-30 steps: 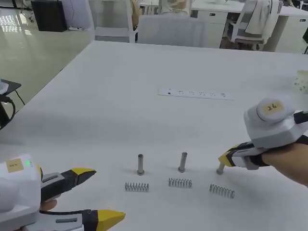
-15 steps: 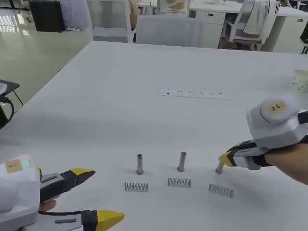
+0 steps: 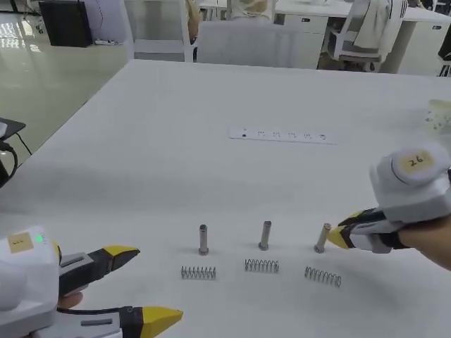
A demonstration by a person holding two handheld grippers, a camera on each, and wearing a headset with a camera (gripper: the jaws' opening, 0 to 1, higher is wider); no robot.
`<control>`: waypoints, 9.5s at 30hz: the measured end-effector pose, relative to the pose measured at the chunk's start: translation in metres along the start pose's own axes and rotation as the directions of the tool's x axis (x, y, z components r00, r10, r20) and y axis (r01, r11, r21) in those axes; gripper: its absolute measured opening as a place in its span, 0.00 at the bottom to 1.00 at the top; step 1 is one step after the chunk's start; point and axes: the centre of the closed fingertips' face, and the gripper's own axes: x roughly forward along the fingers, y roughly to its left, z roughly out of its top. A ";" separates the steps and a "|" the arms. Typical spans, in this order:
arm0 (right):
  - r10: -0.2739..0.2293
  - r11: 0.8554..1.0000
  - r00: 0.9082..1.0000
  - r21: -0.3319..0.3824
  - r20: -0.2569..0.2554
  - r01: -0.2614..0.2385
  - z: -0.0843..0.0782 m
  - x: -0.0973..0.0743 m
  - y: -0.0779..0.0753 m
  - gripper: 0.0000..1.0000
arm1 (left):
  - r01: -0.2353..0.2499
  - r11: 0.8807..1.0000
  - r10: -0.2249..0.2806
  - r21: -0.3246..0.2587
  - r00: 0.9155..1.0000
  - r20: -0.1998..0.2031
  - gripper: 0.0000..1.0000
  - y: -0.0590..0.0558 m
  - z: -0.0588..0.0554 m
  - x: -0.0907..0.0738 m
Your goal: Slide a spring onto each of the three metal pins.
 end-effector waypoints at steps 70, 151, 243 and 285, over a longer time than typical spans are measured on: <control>0.202 0.961 0.975 -0.171 -0.093 -0.216 -0.057 0.015 0.046 0.09 | 0.013 1.000 -0.013 -0.011 1.000 -0.017 0.63 -0.006 -0.004 0.003; 0.392 0.814 0.916 -0.433 -0.083 -0.387 0.032 -0.011 0.156 0.09 | 0.414 0.857 -0.369 0.307 0.909 -0.195 0.24 -0.069 0.028 0.072; 0.426 0.794 0.900 -0.437 -0.099 -0.423 0.048 -0.029 0.176 0.08 | 0.429 0.821 -0.386 0.377 0.903 -0.187 0.03 -0.082 0.032 0.076; 0.382 0.802 0.915 -0.444 -0.130 -0.398 0.046 -0.031 0.163 0.08 | 0.418 0.855 -0.379 0.307 0.908 -0.178 0.21 -0.076 0.029 0.072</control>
